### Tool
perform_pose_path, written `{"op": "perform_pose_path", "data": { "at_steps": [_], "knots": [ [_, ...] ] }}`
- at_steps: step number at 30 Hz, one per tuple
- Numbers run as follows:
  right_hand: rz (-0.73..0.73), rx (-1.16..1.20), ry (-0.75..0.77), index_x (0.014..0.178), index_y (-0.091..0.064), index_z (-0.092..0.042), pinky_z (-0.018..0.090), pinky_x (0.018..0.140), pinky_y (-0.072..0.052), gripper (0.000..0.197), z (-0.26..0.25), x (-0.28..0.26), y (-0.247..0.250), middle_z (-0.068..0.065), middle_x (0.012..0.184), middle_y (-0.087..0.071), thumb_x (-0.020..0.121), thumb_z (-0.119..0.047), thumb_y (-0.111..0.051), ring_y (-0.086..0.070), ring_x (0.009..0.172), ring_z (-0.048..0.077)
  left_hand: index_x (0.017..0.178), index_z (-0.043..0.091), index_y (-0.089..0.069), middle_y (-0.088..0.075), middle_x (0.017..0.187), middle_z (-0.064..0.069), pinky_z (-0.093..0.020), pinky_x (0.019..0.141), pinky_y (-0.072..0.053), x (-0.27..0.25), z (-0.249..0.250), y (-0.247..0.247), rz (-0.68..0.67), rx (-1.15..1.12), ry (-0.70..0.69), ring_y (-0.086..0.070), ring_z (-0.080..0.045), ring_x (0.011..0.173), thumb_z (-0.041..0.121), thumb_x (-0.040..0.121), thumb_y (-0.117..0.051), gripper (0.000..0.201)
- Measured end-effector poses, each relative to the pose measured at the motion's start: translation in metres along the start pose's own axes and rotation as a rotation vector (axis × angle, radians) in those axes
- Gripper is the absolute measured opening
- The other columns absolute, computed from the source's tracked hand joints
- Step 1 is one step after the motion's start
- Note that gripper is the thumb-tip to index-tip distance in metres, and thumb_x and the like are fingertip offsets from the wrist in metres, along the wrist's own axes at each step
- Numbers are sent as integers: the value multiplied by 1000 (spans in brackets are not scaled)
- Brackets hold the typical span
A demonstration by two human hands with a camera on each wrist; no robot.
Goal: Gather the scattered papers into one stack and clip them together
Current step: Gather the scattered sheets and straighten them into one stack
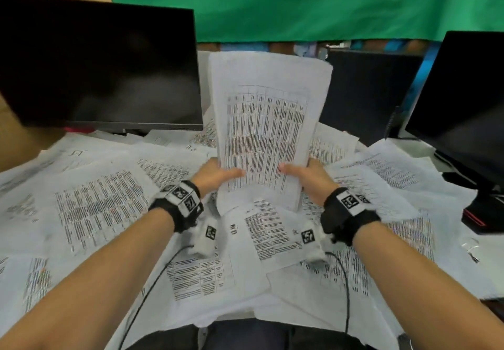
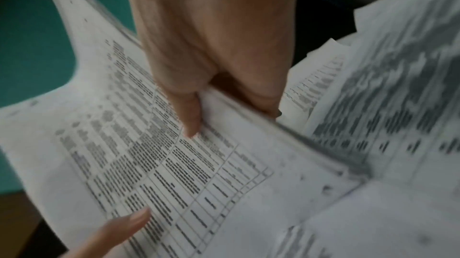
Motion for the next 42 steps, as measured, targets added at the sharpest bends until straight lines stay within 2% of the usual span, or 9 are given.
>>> {"op": "perform_pose_path", "data": {
  "at_steps": [3,9,13,18,21,25,32,38,42],
  "knots": [
    [148,107,104,118,-66,-14,47,102,-49,42,-16,7,4,2,113,-73,81,-30,-77,-67,108,23,123,14,-53,-61,119,4,-40,101,-45,3,7,20,275,-360,-41,-58,-18,112,40,77,-72,56],
    [204,46,-56,123,-58,-9,31,96,-46,38,25,33,-8,6,123,-64,88,-11,-71,-60,110,24,130,5,-43,-53,122,-4,-38,99,-44,18,-33,44,344,-190,137,-52,-22,112,30,83,-71,60],
    [202,-193,-162,137,-47,3,39,104,-44,57,56,43,-14,11,130,-57,91,-22,-67,-55,120,30,113,2,-57,-58,92,-13,-32,74,-41,-9,-55,131,573,-305,176,-51,-23,83,20,88,-61,31],
    [216,-313,-168,134,-51,2,36,94,-45,47,83,43,-11,18,126,-60,96,-24,-61,-55,120,36,134,9,-49,-48,139,-20,-52,103,-40,-93,-169,260,937,-216,425,-48,-40,125,50,65,-60,81],
    [221,-330,-131,132,-53,3,36,92,-46,46,84,43,-12,18,121,-62,96,-25,-61,-58,114,36,135,13,-46,-48,138,-19,-56,99,-42,-117,-225,274,898,-133,595,-51,-43,118,59,58,-61,91],
    [224,-360,-98,125,-57,4,34,84,-47,37,81,45,-16,17,106,-61,96,-21,-60,-59,106,34,141,-1,-30,-46,139,-18,-49,95,-46,-125,-213,246,789,-164,668,-53,-44,113,36,83,-67,78],
    [235,-346,-121,121,-56,1,38,90,-47,34,82,47,-5,13,101,-59,94,-19,-63,-59,104,34,131,3,-51,-60,125,-15,-48,96,-46,-98,-168,223,657,-151,299,-58,-33,110,8,86,-65,47],
    [506,-655,80,138,-42,-7,43,104,-37,61,6,34,-2,19,138,-44,87,-29,-68,-40,130,35,124,11,-57,-64,120,-5,-41,98,-46,-95,-106,238,702,-164,29,-61,-21,109,14,91,-61,33],
    [14,-248,-45,135,-46,-7,35,88,-51,52,-9,41,-95,10,112,-60,96,-40,-57,-63,99,24,122,11,-55,-63,115,-3,-33,92,-47,-85,-77,239,735,-194,-85,-59,-15,102,13,94,-56,29]
  ]
}}
Point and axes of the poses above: each hand's wrist, its own x-axis towards the middle knuckle, its own y-axis out of the back of the hand, z = x × y, the point moved 9 cm from there along x, towards the middle knuckle
